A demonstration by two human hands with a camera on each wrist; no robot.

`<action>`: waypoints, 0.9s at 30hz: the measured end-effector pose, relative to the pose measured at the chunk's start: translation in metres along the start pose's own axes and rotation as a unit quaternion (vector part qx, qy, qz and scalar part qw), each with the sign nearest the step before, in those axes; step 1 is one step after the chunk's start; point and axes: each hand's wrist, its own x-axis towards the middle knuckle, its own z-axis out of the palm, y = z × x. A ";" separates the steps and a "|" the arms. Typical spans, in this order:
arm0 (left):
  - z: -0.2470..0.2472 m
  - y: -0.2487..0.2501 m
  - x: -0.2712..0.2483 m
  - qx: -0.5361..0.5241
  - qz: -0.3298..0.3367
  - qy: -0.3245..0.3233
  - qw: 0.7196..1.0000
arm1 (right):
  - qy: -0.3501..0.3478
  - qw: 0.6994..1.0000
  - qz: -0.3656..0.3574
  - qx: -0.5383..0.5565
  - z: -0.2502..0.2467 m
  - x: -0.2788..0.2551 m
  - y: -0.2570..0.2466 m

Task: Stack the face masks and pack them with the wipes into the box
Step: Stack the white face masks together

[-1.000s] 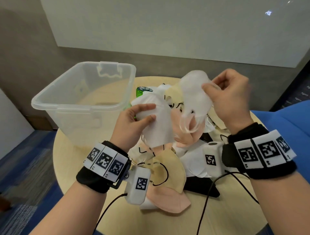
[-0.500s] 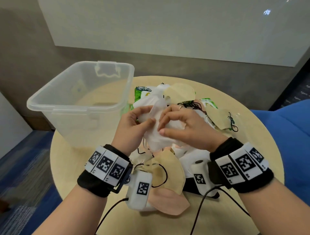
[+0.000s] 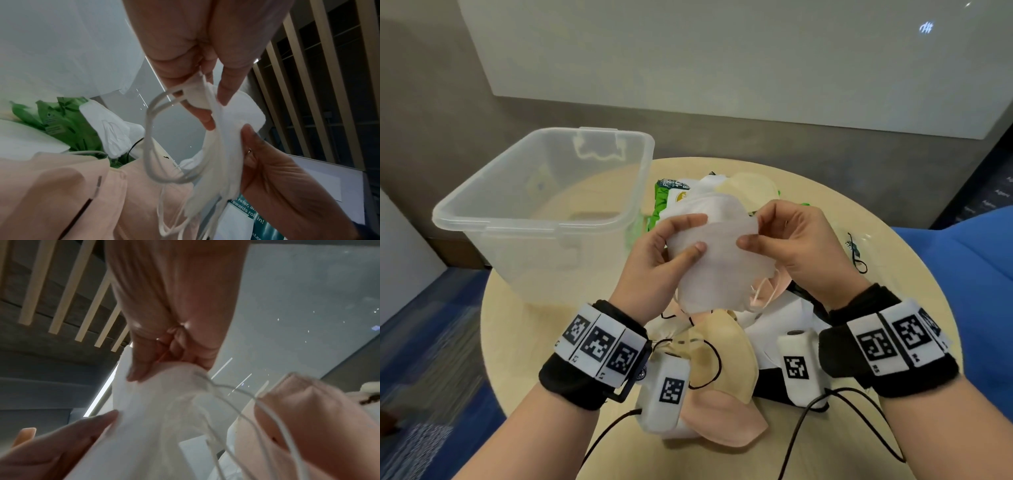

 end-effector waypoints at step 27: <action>0.004 -0.008 -0.010 -0.015 0.056 0.008 0.998 | 0.088 0.991 0.004 0.097 0.005 -0.002 -0.007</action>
